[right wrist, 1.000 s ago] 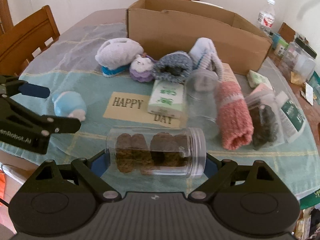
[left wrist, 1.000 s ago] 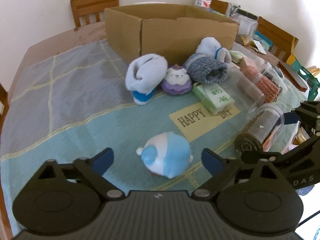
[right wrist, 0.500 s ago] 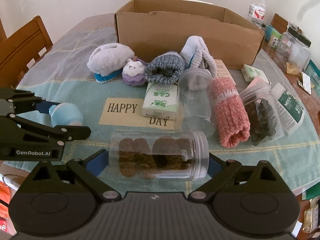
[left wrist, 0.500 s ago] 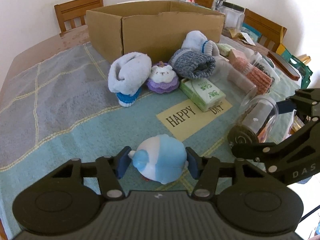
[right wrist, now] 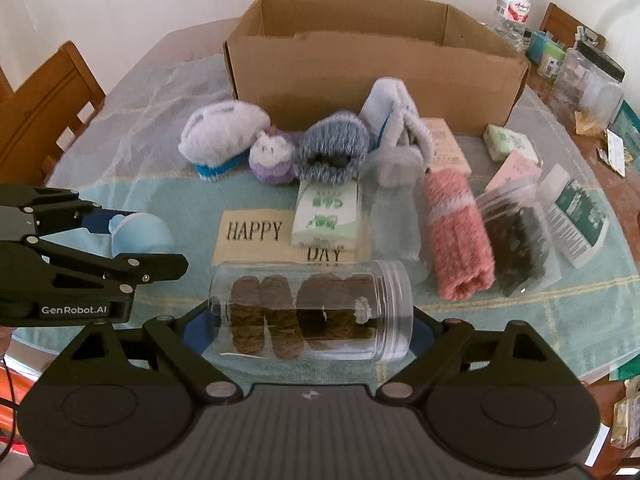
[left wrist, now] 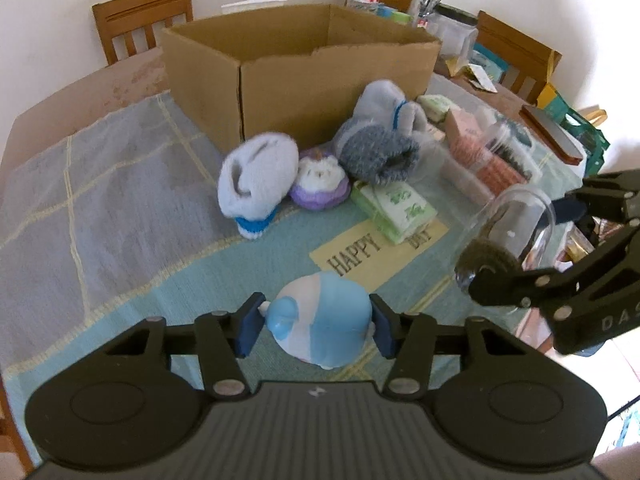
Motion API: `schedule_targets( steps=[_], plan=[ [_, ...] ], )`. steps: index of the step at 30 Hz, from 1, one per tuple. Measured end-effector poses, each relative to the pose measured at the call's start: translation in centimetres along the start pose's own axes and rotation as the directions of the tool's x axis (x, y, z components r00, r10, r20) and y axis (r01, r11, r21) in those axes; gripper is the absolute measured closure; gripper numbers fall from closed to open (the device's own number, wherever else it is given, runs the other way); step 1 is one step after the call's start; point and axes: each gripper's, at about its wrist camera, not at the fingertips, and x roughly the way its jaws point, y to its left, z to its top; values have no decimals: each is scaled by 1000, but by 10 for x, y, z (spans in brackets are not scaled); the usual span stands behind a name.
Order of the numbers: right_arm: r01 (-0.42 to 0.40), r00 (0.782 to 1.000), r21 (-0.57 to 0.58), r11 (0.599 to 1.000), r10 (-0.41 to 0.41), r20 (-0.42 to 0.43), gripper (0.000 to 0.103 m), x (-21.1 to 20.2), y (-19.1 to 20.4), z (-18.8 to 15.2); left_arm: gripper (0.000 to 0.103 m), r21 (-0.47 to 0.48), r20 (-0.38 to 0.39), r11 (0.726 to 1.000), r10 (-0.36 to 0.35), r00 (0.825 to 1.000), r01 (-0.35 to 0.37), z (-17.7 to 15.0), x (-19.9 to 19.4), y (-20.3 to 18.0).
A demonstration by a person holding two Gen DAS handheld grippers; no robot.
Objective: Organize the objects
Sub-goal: 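Carry the cookie jar and blue toy into the box and release both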
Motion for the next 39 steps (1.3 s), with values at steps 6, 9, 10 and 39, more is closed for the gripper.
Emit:
schedule_targets(
  steps=[6, 9, 10, 39],
  plan=[
    [-19, 999, -13, 1000, 20, 42, 9, -34, -17, 30, 49, 8, 9, 1000, -8, 1000, 8, 36, -26, -1],
    [-29, 998, -25, 999, 30, 64, 9, -44, -31, 50, 49, -8, 33, 1000, 11, 999, -11, 62, -34, 1],
    [-33, 997, -32, 999, 35, 72, 9, -46, -36, 58, 49, -16, 41, 1000, 17, 999, -16, 70, -36, 2],
    [-172, 973, -257, 951, 204, 105, 9, 7, -130, 236, 15, -266, 29, 932, 263, 964, -247, 222, 57, 9]
  ],
)
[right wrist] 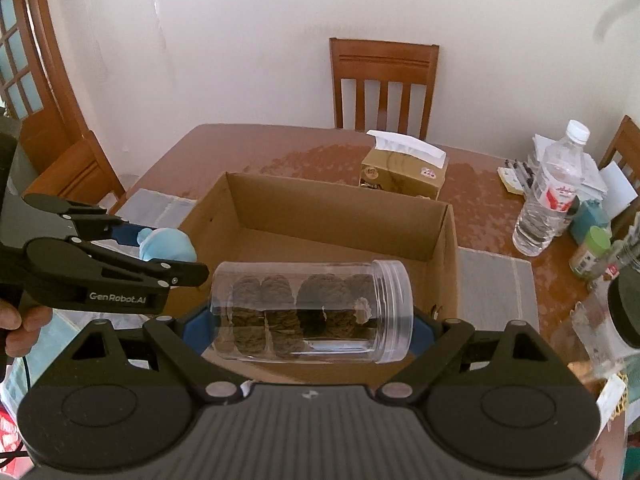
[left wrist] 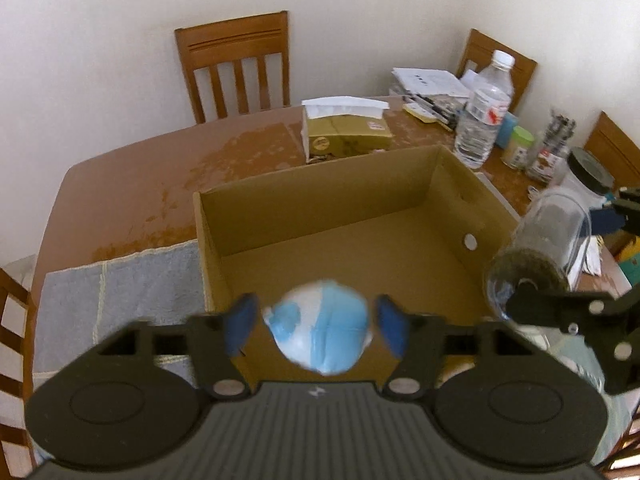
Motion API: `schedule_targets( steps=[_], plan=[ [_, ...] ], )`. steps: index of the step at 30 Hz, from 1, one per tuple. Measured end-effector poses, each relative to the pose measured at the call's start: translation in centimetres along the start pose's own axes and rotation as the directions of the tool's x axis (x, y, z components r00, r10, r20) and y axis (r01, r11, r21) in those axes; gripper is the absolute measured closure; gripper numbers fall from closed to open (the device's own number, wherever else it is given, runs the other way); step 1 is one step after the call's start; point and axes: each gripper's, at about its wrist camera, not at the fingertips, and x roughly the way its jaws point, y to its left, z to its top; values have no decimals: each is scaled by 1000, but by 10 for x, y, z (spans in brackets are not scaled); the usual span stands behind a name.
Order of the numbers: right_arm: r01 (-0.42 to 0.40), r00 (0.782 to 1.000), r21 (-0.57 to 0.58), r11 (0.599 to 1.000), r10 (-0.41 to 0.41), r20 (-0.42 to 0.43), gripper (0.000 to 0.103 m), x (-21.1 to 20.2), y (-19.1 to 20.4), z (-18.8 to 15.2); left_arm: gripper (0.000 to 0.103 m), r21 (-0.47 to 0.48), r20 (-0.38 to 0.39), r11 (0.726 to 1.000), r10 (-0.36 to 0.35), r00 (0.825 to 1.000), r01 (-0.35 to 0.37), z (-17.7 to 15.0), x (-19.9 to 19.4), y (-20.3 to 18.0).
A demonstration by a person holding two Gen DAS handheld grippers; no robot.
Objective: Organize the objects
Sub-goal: 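Carry the cookie jar and blue toy into the box and release both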
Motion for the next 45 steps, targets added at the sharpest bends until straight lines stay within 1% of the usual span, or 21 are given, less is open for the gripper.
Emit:
schedule_targets(
  steps=[1, 3, 8, 11, 15, 23, 25, 27, 28, 32, 36, 39, 45],
  plan=[
    [-3, 1000, -7, 1000, 3, -5, 9, 4, -2, 1, 9, -9, 9, 1000, 12, 1000, -12, 1, 0, 0],
    [-7, 1000, -17, 1000, 7, -17, 9, 10, -4, 2, 9, -15, 26, 999, 30, 999, -29, 2, 0, -1],
    [-27, 999, -24, 999, 26, -45, 9, 27, -11, 7, 8, -33, 21, 998, 45, 999, -44, 4, -2, 2],
    [-33, 998, -34, 999, 31, -54, 9, 34, -12, 10, 7, -33, 35, 997, 77, 996, -76, 2, -8, 4],
    [-39, 997, -41, 998, 36, -70, 9, 45, -16, 13, 5, -39, 61, 994, 107, 992, -105, -3, -21, 7],
    [-49, 995, -61, 997, 43, -90, 9, 61, -18, 19, 4, -96, 85, 982, 172, 981, -164, -18, -41, 20],
    [-54, 995, -65, 996, 49, -82, 8, 62, -18, 21, 4, -111, 84, 978, 186, 979, -176, -24, -44, 22],
    [-41, 997, -69, 997, 37, -64, 1, 63, -18, 23, 4, -125, 77, 976, 190, 979, -180, -29, -44, 24],
    [-35, 998, -69, 997, 32, -51, 0, 62, -18, 24, 4, -135, 68, 974, 194, 979, -183, -33, -44, 25],
    [-39, 999, -69, 997, 36, -33, 0, 58, -18, 26, 4, -159, 46, 969, 197, 979, -187, -44, -46, 27],
    [-35, 999, -79, 996, 33, -24, 0, 55, -16, 23, 4, -161, 39, 967, 207, 978, -198, -54, -50, 24],
    [-34, 999, -94, 995, 33, -13, 0, 49, -14, 17, 4, -164, 32, 965, 212, 977, -204, -60, -52, 22],
    [-27, 999, -115, 993, 29, 14, 0, 32, -8, 1, 4, -203, 3, 955, 221, 975, -216, -77, -52, 23]
  ],
)
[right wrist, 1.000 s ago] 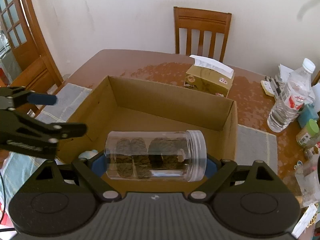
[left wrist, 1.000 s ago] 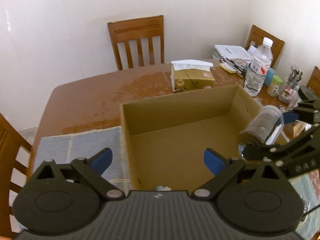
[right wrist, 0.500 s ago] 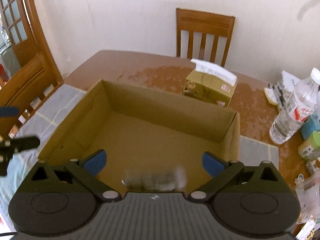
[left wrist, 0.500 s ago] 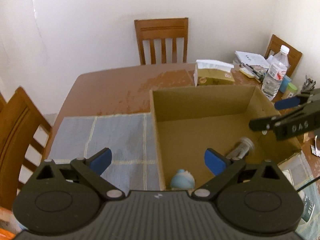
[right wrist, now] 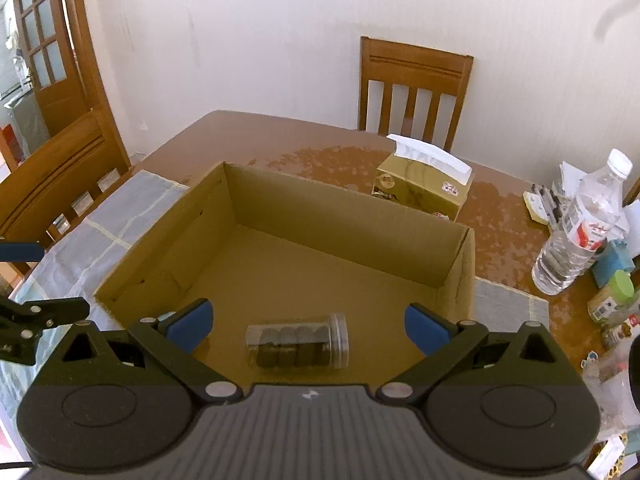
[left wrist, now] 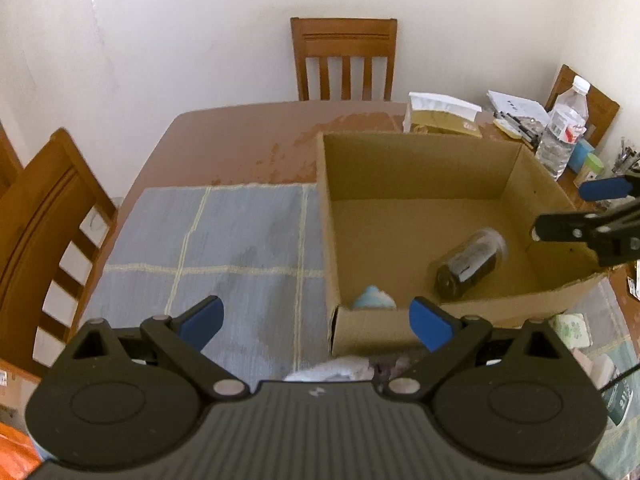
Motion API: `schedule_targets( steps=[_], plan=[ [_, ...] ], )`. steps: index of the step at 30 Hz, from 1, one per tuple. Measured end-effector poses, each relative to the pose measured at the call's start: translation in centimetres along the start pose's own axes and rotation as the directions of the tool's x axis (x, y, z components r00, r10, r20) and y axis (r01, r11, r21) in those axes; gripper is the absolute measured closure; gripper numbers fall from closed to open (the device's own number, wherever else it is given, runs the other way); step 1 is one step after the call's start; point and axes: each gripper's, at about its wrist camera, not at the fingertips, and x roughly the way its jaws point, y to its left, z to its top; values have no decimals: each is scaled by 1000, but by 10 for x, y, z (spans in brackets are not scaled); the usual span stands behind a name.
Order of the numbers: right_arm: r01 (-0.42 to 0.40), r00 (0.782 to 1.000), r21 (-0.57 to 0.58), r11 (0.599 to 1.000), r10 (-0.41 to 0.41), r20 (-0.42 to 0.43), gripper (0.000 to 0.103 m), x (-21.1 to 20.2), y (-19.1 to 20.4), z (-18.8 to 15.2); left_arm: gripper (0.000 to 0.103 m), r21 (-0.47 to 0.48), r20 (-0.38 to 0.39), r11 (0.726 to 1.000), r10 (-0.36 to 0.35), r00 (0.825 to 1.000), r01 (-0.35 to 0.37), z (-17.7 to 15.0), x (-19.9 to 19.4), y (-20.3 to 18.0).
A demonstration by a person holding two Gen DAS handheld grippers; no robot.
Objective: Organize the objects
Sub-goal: 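Move the left tool to the white sock and the right tool to the MEDICAL tub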
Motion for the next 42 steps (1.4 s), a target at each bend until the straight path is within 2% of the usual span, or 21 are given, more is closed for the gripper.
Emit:
schedule_targets(
  steps=[9, 17, 20, 24, 28, 33, 42],
  plan=[
    [55, 998, 10, 998, -55, 8, 0, -22, 16, -38, 4, -5, -34, 1000, 0, 999, -1, -33, 6, 8],
    [141, 990, 135, 981, -138, -29, 0, -28, 28, -76, 4, -9, -74, 1000, -12, 997, 12, -55, 15, 23],
    [186, 982, 176, 967, -179, -57, 0, -29, 31, -92, 4, -3, -82, 1000, -27, 996, 26, -56, 21, 30],
    [204, 978, 249, 947, -186, -91, 0, -32, 32, -107, 4, 15, -86, 998, -51, 995, 53, -51, 32, 32],
    [246, 969, 281, 928, -223, -110, 0, -36, 31, -115, 4, 20, -85, 995, -98, 992, 101, -43, 47, 25],
    [302, 953, 339, 891, -269, -142, 0, -44, 21, -124, 4, 58, -102, 994, -88, 991, 94, -41, 68, 15],
    [359, 933, 390, 848, -312, -180, 0, -50, 7, -138, 1, 42, -125, 989, -136, 983, 142, -55, 58, 41]
  ],
)
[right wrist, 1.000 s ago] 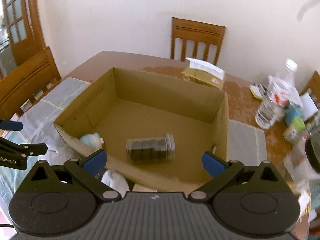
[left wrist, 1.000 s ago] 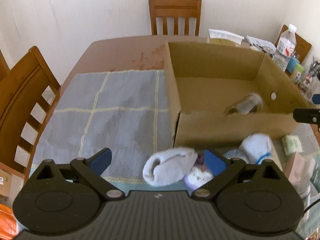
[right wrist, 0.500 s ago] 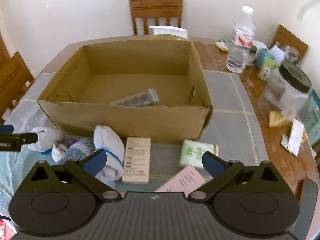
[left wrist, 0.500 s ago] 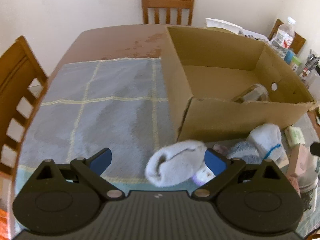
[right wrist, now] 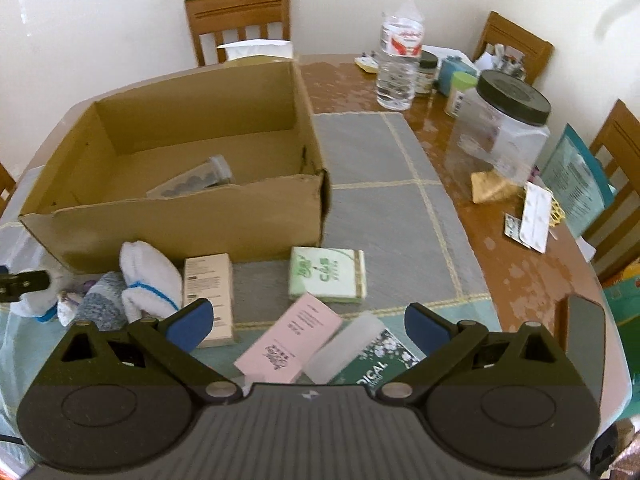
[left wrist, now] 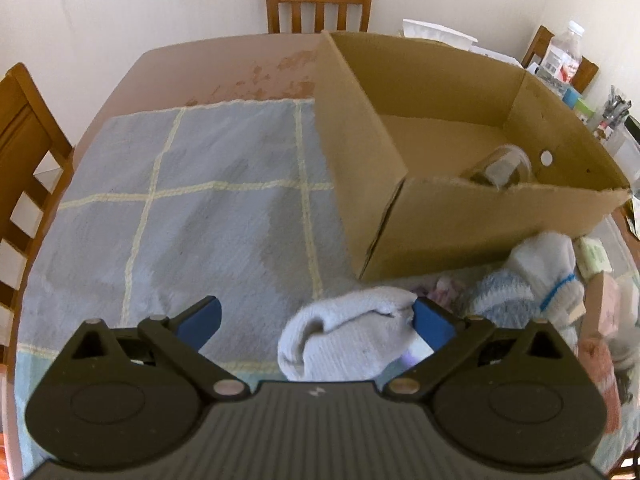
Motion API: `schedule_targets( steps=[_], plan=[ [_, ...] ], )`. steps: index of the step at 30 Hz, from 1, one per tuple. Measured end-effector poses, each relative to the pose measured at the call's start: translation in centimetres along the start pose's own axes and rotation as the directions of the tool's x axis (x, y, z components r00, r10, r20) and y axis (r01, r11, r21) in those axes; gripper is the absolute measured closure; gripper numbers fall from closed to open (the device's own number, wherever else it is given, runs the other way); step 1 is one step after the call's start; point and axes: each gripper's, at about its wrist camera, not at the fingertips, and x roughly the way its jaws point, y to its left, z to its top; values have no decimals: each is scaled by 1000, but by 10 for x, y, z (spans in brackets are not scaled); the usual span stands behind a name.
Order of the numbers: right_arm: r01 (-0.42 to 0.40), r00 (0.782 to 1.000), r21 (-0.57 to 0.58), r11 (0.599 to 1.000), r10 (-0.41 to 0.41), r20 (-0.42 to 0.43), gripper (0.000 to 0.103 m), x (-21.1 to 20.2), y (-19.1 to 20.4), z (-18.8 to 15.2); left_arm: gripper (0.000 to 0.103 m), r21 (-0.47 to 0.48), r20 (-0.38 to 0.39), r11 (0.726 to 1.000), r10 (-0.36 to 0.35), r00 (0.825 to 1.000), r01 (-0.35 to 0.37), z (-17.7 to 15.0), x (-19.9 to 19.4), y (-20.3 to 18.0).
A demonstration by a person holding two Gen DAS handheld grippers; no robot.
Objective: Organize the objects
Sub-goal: 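Move the left tool to the white sock and the right tool to the MEDICAL tub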
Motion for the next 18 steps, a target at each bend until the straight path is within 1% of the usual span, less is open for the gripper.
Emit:
schedule_targets(
  steps=[4, 7, 9, 13, 18],
  plan=[
    [15, 1000, 27, 1000, -15, -11, 0, 2, -6, -1, 1, 0, -21, 1000, -23, 1000, 23, -16, -8, 11],
    [31, 999, 41, 999, -30, -17, 0, 4, -11, -1, 1, -2, -50, 999, -42, 998, 42, -26, -10, 16],
    [45, 999, 47, 998, -44, -21, 0, 4, -14, -2, 1, 14, -76, 999, -45, 996, 46, -32, -9, 17],
    [84, 996, 75, 994, -82, -35, 0, 6, -23, -4, 1, 39, -103, 998, -49, 993, 53, -47, -14, 16],
    [99, 993, 178, 979, -86, -78, 0, 20, -37, -1, 1, 113, -95, 989, -80, 992, 91, -55, -26, 11]
  ],
)
